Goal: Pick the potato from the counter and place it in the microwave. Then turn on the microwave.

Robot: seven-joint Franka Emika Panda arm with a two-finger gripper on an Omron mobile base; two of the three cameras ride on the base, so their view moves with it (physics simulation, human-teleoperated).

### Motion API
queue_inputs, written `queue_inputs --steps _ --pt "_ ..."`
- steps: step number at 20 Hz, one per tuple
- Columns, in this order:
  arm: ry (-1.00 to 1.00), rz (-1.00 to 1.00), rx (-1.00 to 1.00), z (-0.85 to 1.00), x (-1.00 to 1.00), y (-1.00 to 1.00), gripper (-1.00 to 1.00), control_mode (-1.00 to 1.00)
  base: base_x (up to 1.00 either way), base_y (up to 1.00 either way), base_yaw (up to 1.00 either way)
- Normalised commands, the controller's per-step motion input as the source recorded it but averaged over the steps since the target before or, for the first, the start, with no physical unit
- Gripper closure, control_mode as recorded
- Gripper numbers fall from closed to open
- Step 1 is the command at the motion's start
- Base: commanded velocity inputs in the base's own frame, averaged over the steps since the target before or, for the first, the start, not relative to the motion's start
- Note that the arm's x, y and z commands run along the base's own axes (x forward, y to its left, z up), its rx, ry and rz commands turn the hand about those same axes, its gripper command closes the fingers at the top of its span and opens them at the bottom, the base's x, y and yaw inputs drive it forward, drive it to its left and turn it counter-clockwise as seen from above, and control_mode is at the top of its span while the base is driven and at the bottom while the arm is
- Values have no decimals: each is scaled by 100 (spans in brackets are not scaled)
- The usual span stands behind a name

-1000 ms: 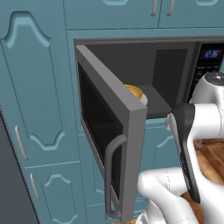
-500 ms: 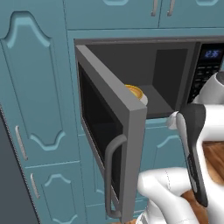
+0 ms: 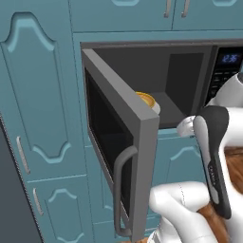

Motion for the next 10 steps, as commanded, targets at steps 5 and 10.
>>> queue_inputs --steps 5,10 --pt "1 7 12 10 16 8 100 -100 0 0 0" --pt "1 10 13 11 18 7 100 -100 0 0 0"
